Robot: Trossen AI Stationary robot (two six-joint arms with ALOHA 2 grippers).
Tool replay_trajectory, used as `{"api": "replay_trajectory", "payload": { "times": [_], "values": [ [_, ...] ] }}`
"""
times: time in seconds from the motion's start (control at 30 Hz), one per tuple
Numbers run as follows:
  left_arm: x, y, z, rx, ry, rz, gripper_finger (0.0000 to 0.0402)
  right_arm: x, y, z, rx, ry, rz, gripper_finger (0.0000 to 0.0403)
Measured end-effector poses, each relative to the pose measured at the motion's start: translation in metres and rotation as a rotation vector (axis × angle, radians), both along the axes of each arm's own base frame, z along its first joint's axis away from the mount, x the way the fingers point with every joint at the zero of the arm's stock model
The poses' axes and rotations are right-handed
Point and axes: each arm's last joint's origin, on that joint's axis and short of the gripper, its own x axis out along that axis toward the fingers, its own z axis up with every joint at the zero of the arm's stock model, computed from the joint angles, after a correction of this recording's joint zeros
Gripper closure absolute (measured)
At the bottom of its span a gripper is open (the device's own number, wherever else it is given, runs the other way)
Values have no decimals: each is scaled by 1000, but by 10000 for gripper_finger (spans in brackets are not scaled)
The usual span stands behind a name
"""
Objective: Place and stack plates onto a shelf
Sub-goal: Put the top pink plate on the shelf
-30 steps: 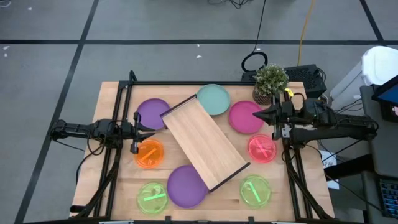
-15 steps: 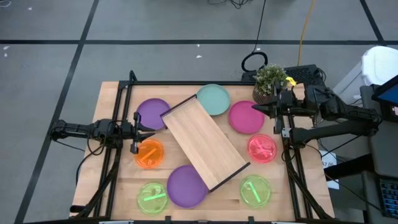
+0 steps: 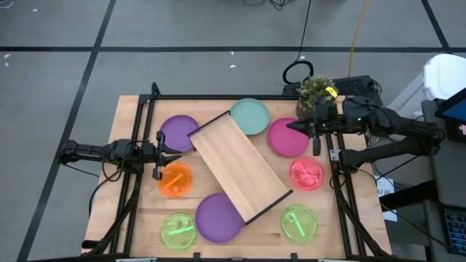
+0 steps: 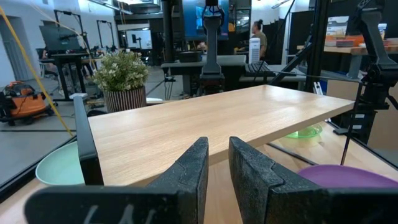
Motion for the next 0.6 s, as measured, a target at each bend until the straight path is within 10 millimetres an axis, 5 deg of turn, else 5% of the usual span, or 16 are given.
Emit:
{"api": "replay_trajectory", "payload": {
  "times": [0.4,0.6],
  "values": [
    [-3,0,19,-66,-192,-7,332,3,-1,-10,68,90,-75,403],
    [-2,0,31,-28,-67,-10,346,4,1,-18,106,122,-76,403]
  ]
}}
